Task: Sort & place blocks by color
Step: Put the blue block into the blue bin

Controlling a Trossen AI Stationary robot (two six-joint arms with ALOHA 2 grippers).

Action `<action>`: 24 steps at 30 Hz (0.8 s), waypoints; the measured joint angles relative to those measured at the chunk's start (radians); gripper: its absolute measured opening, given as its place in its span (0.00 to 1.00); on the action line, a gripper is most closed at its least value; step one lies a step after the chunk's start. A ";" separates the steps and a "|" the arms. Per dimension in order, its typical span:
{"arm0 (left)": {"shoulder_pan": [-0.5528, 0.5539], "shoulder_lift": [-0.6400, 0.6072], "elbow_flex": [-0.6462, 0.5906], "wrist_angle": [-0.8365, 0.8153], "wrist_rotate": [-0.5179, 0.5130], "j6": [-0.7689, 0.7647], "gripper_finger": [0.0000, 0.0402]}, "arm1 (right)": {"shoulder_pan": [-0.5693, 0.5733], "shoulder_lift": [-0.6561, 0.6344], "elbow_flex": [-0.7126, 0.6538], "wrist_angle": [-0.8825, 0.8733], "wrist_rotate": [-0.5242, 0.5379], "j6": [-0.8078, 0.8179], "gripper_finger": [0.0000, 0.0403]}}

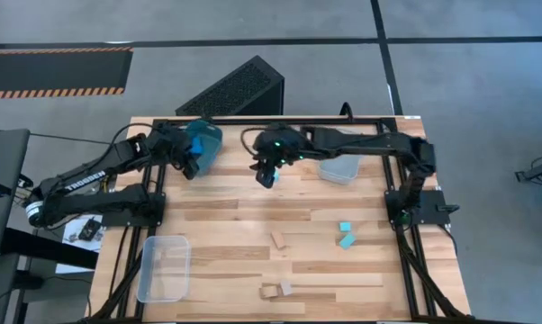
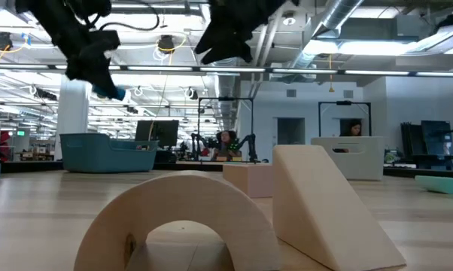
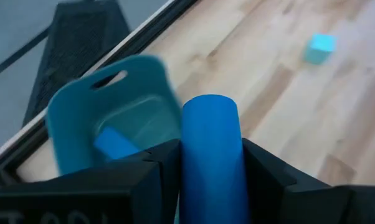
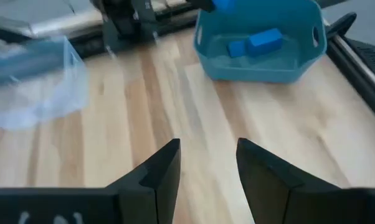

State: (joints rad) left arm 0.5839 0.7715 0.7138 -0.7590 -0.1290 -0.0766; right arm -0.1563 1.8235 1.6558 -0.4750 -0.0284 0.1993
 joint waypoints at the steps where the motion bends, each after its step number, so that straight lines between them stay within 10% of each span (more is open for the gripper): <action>1: 0.021 0.000 -0.013 0.009 -0.001 -0.002 0.28 | 0.002 -0.030 -0.046 0.033 0.000 0.025 0.45; 24: 0.238 0.375 -0.120 0.125 -0.018 -0.147 0.29 | 0.032 -0.574 -0.639 0.073 0.283 0.448 0.44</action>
State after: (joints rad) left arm 0.8223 1.1467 0.5941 -0.6339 -0.1465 -0.2234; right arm -0.1238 1.2500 1.0171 -0.4016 0.2550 0.6472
